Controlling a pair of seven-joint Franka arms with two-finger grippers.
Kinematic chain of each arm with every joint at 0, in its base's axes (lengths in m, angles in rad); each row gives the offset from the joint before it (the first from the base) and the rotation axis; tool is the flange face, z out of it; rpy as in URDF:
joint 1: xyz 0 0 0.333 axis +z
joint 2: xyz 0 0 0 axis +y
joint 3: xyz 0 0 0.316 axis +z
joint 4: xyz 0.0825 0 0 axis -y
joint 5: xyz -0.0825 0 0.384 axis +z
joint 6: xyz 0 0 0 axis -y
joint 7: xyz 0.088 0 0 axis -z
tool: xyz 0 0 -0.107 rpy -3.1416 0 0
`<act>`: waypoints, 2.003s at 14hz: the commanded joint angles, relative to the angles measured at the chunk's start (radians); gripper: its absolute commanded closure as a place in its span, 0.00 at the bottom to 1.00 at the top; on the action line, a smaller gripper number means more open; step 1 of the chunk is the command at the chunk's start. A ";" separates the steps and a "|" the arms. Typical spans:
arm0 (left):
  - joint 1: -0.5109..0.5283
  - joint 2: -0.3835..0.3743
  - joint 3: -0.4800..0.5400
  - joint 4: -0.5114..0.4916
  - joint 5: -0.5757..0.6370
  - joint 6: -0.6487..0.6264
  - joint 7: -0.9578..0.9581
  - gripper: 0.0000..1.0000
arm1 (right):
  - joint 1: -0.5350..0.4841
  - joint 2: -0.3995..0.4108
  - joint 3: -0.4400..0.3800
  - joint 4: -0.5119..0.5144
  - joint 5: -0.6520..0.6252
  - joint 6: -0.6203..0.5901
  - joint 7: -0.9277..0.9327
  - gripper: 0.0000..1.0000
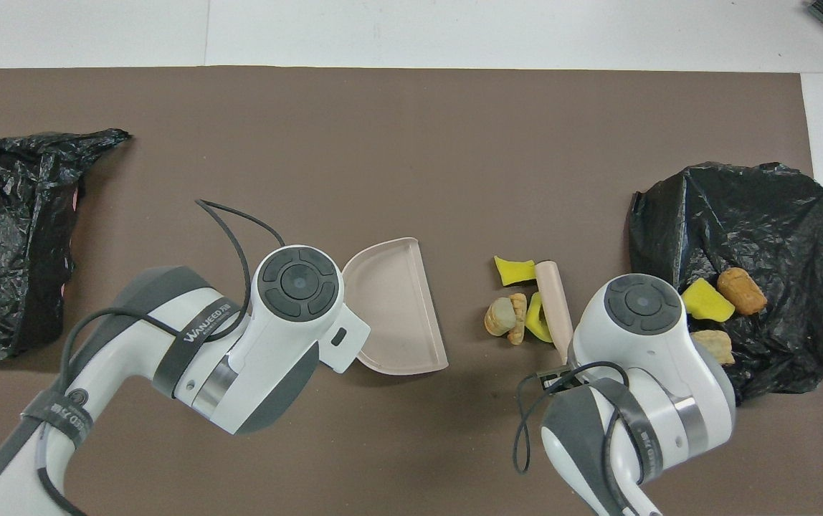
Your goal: Sweep and dump trash in bin
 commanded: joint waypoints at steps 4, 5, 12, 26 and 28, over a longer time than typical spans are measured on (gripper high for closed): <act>-0.036 -0.085 0.008 -0.121 0.023 0.074 -0.014 1.00 | 0.071 0.011 0.003 -0.008 0.234 0.072 -0.075 1.00; -0.038 -0.087 0.008 -0.126 0.023 0.082 -0.014 1.00 | 0.105 0.010 0.003 -0.007 0.250 0.085 -0.072 1.00; -0.045 -0.056 0.008 -0.149 0.021 0.192 -0.016 1.00 | 0.177 0.016 0.004 0.038 0.523 0.094 -0.093 1.00; 0.082 -0.012 0.008 -0.122 -0.084 0.251 0.156 1.00 | 0.127 0.041 -0.005 0.183 -0.029 -0.056 -0.172 1.00; 0.132 -0.009 0.006 -0.091 -0.132 0.245 0.229 1.00 | 0.128 0.038 -0.002 0.180 -0.029 -0.058 -0.062 1.00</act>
